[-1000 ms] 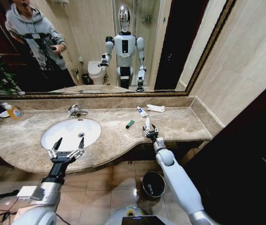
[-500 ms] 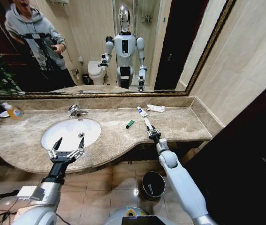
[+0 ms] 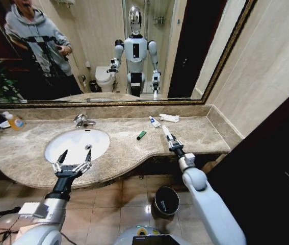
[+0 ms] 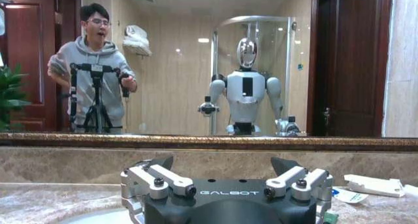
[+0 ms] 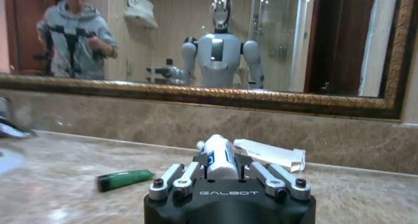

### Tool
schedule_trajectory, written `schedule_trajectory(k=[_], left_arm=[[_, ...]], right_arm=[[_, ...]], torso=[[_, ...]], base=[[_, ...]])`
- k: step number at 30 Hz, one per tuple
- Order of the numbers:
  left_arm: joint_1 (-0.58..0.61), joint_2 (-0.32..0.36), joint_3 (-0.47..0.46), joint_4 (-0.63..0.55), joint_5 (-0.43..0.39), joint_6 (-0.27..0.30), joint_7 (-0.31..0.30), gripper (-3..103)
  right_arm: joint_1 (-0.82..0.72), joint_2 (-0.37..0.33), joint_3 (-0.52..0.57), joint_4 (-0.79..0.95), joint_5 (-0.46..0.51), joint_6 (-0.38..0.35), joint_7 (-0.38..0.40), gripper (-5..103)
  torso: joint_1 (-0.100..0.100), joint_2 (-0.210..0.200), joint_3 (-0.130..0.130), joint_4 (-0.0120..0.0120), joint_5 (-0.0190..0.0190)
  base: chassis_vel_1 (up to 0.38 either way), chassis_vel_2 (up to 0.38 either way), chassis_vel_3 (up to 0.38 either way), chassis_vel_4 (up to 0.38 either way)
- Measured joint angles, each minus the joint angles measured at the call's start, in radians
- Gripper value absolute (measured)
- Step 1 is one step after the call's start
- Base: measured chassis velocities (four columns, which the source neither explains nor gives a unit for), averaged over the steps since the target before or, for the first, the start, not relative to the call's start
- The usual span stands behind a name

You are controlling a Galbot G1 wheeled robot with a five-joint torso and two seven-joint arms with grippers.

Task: Pick up the trash from the sink and place it in the trash bin.

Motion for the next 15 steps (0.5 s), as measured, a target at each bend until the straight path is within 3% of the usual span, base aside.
schedule_trajectory(k=[4,9,15], left_arm=[[0.000,0.000,0.000,0.000,0.000,0.000,0.000,100],[0.000,0.000,0.000,0.000,0.000,0.000,0.000,100],[0.000,0.000,0.000,0.000,0.000,0.000,0.000,100]], right_arm=[[-0.078,0.005,0.023,0.045,0.004,0.030,-0.010,26],[-0.327,0.080,0.059,0.087,-0.023,0.201,-0.081,26],[-0.458,0.133,0.082,0.019,-0.064,0.308,-0.125,26]], torso=[[0.000,0.000,0.000,-0.0001,-0.0001],[0.000,0.000,0.000,0.0000,0.0000],[0.000,0.000,0.000,-0.0002,-0.0001]], base=[[0.000,0.000,0.000,0.000],[0.000,0.000,0.000,0.000],[0.000,0.000,0.000,0.000]])
